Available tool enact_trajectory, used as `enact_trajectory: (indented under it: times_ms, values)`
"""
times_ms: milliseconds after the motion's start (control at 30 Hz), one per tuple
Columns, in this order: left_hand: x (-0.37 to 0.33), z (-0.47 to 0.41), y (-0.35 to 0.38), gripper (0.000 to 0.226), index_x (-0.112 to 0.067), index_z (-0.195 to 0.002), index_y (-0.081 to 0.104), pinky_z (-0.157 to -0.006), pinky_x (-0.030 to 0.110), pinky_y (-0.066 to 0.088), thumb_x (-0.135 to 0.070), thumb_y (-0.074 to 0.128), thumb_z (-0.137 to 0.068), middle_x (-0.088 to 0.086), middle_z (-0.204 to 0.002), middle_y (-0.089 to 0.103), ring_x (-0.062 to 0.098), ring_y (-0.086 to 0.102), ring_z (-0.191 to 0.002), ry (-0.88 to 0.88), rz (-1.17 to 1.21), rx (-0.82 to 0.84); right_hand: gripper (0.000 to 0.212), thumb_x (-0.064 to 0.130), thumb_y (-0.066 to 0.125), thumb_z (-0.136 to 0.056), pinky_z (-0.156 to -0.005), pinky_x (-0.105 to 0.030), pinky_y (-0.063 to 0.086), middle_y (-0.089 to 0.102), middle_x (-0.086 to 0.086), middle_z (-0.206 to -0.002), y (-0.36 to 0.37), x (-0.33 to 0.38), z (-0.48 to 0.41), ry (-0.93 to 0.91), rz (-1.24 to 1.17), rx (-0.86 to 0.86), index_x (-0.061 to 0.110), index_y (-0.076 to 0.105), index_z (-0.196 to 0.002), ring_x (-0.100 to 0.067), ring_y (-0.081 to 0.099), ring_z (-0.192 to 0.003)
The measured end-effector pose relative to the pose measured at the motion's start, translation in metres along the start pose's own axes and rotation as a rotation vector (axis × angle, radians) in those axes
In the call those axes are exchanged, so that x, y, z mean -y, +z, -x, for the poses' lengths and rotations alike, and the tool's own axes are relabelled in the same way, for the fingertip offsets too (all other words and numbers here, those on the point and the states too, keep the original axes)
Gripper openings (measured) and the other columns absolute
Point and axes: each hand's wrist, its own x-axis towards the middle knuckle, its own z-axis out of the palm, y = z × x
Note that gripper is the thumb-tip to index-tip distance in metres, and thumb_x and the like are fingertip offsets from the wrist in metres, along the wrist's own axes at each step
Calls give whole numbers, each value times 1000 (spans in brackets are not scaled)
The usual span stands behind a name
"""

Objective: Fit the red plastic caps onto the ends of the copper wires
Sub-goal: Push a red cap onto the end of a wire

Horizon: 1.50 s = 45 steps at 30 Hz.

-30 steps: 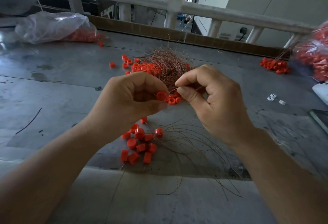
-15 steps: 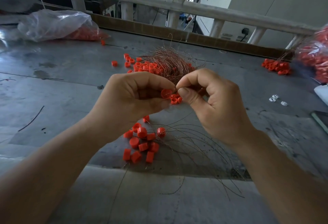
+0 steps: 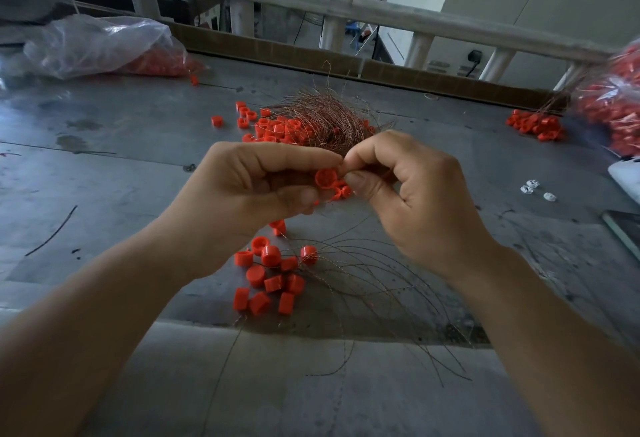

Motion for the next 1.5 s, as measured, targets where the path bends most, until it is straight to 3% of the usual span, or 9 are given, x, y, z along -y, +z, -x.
enact_trajectory:
  times_ms: [133,233,567,733,833,1000,1200,1333,1500]
  values:
    - [1,0,-1,40,-32,-102,66,-70,12,50,-13,64,-67,-11,-88,73,6,68,-81,-1,-37,12,6,7,61,-80,-67,-7,42,54,8,-77,-1,-1,1,9,0,2,3,64,-83,3,52,-70]
    - [0,0,0,34,-22,-99,71,-70,11,50,-11,63,-67,-13,-87,73,4,68,-81,-4,-42,17,6,7,61,-79,-68,-9,43,56,6,-77,-1,-1,1,10,9,1,3,64,-83,-5,53,-66]
    - [-2,1,-1,28,-22,-95,67,-70,12,51,-12,62,-69,-15,-86,72,3,68,-81,26,-81,-3,7,8,61,-80,-68,-8,44,56,7,-77,0,1,1,18,-3,-5,4,65,-84,3,54,-74]
    - [-1,1,-2,39,-31,-104,65,-69,13,50,-13,62,-69,-13,-87,73,5,67,-78,21,-77,-11,8,9,61,-80,-69,-9,45,55,11,-77,0,2,1,37,-27,-1,5,66,-85,2,56,-75]
    - [-1,1,-3,32,-35,-92,72,-69,13,51,-16,64,-67,-12,-86,73,4,67,-78,19,-60,-23,9,9,60,-80,-68,-11,45,57,7,-78,-2,3,1,51,-52,2,6,67,-86,-2,56,-74]
    - [-2,0,-2,26,-16,-92,73,-68,12,50,-14,68,-67,-13,-85,72,2,66,-79,8,-64,-36,14,4,60,-81,-67,-12,43,58,-1,-83,-3,5,1,41,-64,-28,10,70,-89,-9,54,-76]
    - [-2,-1,-3,29,-17,-95,65,-67,14,51,-8,64,-67,-11,-83,72,4,67,-78,20,-33,-57,20,0,59,-82,-68,-8,40,55,10,-82,-3,4,0,47,-97,-7,9,69,-97,1,53,-77]
    - [0,-1,-5,32,-17,-98,70,-67,17,51,-6,63,-68,-6,-83,72,9,67,-78,15,16,-54,30,2,59,-81,-64,-10,43,58,10,-76,-5,6,0,81,-150,14,21,61,-104,-6,56,-73]
    - [0,-1,-4,30,-14,-93,70,-66,17,51,-11,69,-64,-1,-82,72,10,67,-75,2,135,-53,37,3,64,-78,-54,-10,41,62,4,-70,-6,10,-1,157,-250,56,33,51,-94,-9,56,-60]
